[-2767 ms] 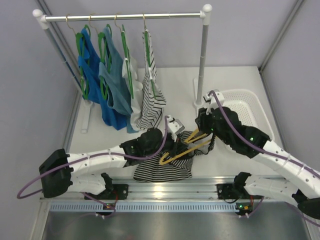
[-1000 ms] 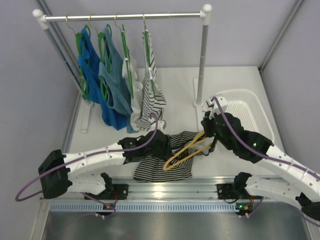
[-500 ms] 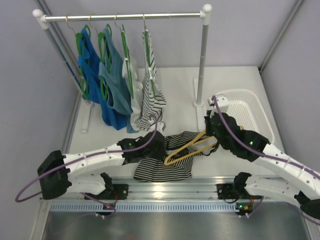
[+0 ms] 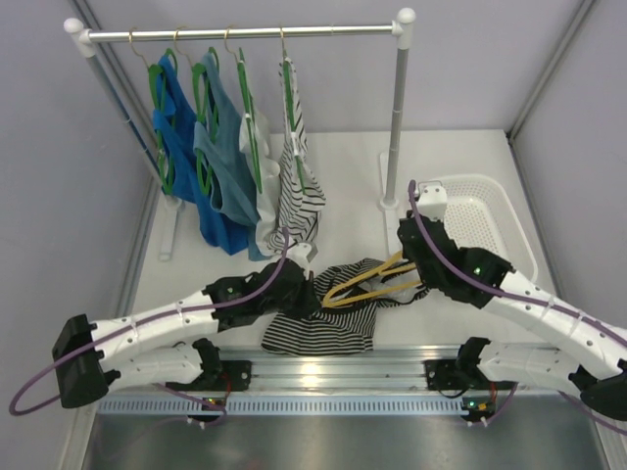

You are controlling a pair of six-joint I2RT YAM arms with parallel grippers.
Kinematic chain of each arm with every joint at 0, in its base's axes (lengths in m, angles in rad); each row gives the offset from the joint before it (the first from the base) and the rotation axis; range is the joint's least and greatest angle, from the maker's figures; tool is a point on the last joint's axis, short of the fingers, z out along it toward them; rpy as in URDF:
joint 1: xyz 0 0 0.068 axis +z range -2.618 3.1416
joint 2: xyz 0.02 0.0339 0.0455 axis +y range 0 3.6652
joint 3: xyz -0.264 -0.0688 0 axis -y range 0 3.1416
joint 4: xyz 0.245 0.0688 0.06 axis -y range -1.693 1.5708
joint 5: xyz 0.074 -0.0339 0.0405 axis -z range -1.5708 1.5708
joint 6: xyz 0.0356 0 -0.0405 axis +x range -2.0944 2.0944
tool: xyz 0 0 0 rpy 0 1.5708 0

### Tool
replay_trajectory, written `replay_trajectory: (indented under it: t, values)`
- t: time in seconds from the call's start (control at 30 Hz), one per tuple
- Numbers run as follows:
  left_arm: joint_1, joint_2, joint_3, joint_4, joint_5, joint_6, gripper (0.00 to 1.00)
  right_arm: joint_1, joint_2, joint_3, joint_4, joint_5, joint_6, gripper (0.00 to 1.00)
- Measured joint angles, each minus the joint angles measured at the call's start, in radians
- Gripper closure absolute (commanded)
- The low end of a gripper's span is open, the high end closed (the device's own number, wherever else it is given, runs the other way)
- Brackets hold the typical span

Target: Place the tank top on the hanger

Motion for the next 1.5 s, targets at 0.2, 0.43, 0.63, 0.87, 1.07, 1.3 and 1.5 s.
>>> replay_trajectory:
  t: [0.2,0.43,0.63,0.87,1.07,1.3,1.5]
  values:
    - [0.000,-0.034,0.027,-0.044,0.008,0.028,1.00,0.000,0.010,0.000,0.002,0.018,0.000,1.00]
    - [0.000,-0.013,0.168,-0.082,0.054,0.094,1.00,0.000,0.012,0.000,0.012,0.021,-0.011,1.00]
    - [0.000,0.063,0.293,-0.100,0.069,0.160,1.00,0.000,0.011,0.021,0.025,-0.006,-0.024,1.00]
    - [0.000,0.187,0.497,-0.155,0.061,0.248,0.99,0.000,0.011,0.080,0.019,-0.051,-0.032,1.00]
    - [0.000,0.277,0.689,-0.208,0.037,0.311,0.86,0.000,0.017,0.162,0.018,-0.056,-0.035,1.00]
    - [0.000,0.322,0.814,-0.275,-0.021,0.352,0.55,0.000,0.052,0.241,0.011,-0.061,-0.044,1.00]
    - [0.000,0.312,0.864,-0.312,-0.073,0.393,0.47,0.000,0.057,0.264,-0.008,-0.070,-0.061,1.00]
